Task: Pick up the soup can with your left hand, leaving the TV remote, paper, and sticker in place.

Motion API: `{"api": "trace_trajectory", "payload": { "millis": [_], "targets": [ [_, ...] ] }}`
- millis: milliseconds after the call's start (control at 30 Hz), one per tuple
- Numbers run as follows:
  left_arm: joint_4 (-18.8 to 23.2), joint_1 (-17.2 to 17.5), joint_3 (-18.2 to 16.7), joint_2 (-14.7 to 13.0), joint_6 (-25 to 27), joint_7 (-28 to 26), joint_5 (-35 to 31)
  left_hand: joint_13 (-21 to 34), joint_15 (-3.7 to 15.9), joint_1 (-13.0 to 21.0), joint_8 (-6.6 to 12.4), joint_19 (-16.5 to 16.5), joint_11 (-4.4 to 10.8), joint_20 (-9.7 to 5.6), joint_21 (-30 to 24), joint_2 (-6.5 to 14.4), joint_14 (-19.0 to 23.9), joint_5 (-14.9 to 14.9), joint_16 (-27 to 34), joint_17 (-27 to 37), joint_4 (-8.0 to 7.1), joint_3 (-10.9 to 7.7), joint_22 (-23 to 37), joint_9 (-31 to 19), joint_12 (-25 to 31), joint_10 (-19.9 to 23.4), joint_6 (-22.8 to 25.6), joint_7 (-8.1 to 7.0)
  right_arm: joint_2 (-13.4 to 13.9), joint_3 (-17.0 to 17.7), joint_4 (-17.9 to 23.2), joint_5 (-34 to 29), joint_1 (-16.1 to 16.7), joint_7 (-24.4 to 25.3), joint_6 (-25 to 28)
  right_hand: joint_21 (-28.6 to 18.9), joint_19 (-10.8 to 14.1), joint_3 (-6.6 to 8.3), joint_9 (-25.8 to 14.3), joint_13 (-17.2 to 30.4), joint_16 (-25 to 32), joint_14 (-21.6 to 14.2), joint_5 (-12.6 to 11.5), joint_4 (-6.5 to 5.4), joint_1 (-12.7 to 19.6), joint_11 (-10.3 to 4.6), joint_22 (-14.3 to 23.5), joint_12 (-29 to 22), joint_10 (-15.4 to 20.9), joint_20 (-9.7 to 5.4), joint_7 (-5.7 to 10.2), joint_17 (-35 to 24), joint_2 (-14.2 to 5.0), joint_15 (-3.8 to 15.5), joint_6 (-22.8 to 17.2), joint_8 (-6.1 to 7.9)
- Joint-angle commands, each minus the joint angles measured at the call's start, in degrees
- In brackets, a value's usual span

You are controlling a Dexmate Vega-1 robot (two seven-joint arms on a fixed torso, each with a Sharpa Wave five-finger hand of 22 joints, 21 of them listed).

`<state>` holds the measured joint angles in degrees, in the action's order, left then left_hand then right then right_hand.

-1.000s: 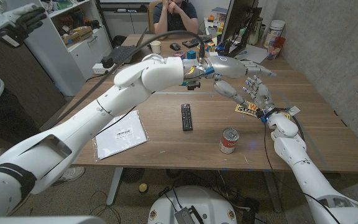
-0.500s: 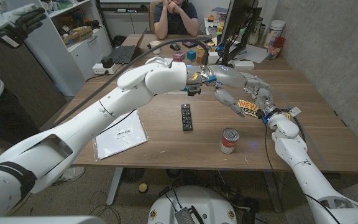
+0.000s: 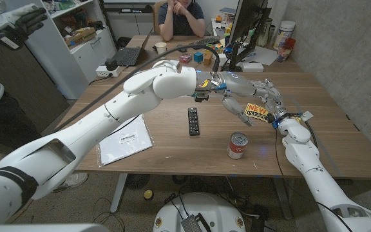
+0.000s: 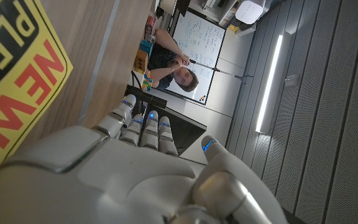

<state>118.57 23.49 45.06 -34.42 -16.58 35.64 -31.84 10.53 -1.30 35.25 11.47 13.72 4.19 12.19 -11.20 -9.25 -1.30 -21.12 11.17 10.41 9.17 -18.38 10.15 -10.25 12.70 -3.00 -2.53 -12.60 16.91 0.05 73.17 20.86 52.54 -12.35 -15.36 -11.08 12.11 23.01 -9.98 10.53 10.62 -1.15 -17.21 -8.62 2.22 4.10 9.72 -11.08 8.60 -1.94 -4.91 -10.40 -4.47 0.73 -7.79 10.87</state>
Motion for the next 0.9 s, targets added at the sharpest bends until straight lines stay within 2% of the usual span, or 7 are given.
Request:
{"api": "trace_trajectory", "payload": {
  "millis": [33,367,567,733,900],
  "targets": [
    [1.0,-0.2,0.8,-0.2,0.3,2.3,-1.5,0.2,-0.19,0.9,0.24,0.7,-0.20,0.00,-0.2,0.1,0.3,-0.5,-0.2,0.0,-0.09,0.32,0.0,-0.2,0.0,0.0,0.4,-0.02,0.1,0.1,0.4,-0.1,0.3,0.3,0.0,0.0,0.0,-0.11,-0.3,0.3,0.4,-0.4,-0.4,-0.04,0.4,-0.13,0.1,-0.4,0.6,-0.85,0.07,-0.2,-2.36,-0.15,-0.6,0.17],
    [1.0,-0.3,1.3,-0.4,0.6,4.6,-1.3,0.2,-0.06,2.2,0.05,1.6,0.01,-0.10,-0.4,0.4,0.4,-0.5,-0.2,0.0,-0.10,0.72,0.0,-0.2,-0.2,0.0,0.7,-0.04,0.0,0.1,0.3,-0.1,0.2,0.5,-0.2,0.0,0.0,-0.12,-0.3,0.3,0.4,-0.5,-0.4,-0.02,0.4,-0.19,0.1,-0.3,0.6,-0.80,0.06,-0.2,-2.36,-0.26,-0.7,0.16],
    [0.9,-0.5,1.7,-0.4,0.6,5.6,-1.4,0.2,-0.19,3.4,0.01,2.6,-0.31,-0.07,-0.7,0.9,0.7,-0.4,-0.2,0.0,-0.16,0.92,0.0,-0.2,-0.2,0.2,1.1,-0.03,0.0,0.1,0.3,-0.1,0.2,0.6,-0.3,0.0,0.0,-0.14,-0.4,0.3,0.3,-0.5,-0.4,-0.01,0.4,-0.17,0.1,-0.3,0.7,-0.79,0.06,-0.2,-2.36,-0.27,-0.7,0.16],
    [1.1,-0.8,2.1,-0.2,0.7,6.5,-2.0,0.2,-1.16,4.9,-0.10,2.9,-1.03,0.06,-0.5,1.1,0.4,-0.4,-0.4,0.0,-0.06,1.15,0.0,-0.2,-0.5,-0.3,1.4,-0.03,0.1,0.0,0.6,-0.2,0.3,0.6,-0.2,0.0,0.1,-0.17,-0.4,0.3,0.4,-0.7,-0.4,0.00,0.4,-0.13,0.1,-0.3,0.7,-0.79,0.06,-0.2,-2.34,-0.38,-0.7,0.13],
    [0.9,-0.8,2.5,-0.1,1.0,7.0,-2.6,0.2,-1.21,6.0,-0.21,2.9,-1.03,0.11,-0.4,1.2,0.4,-0.5,-0.4,0.0,-0.03,1.39,0.0,-0.2,-0.6,-0.4,1.4,-0.02,0.1,-0.1,0.7,-0.2,0.3,0.6,-0.2,0.0,0.1,-0.19,-0.4,0.3,0.4,-0.7,-0.4,0.02,0.4,-0.11,0.1,-0.3,0.7,-0.72,0.02,-0.2,-2.32,-0.45,-0.8,0.14]
  ]
}}
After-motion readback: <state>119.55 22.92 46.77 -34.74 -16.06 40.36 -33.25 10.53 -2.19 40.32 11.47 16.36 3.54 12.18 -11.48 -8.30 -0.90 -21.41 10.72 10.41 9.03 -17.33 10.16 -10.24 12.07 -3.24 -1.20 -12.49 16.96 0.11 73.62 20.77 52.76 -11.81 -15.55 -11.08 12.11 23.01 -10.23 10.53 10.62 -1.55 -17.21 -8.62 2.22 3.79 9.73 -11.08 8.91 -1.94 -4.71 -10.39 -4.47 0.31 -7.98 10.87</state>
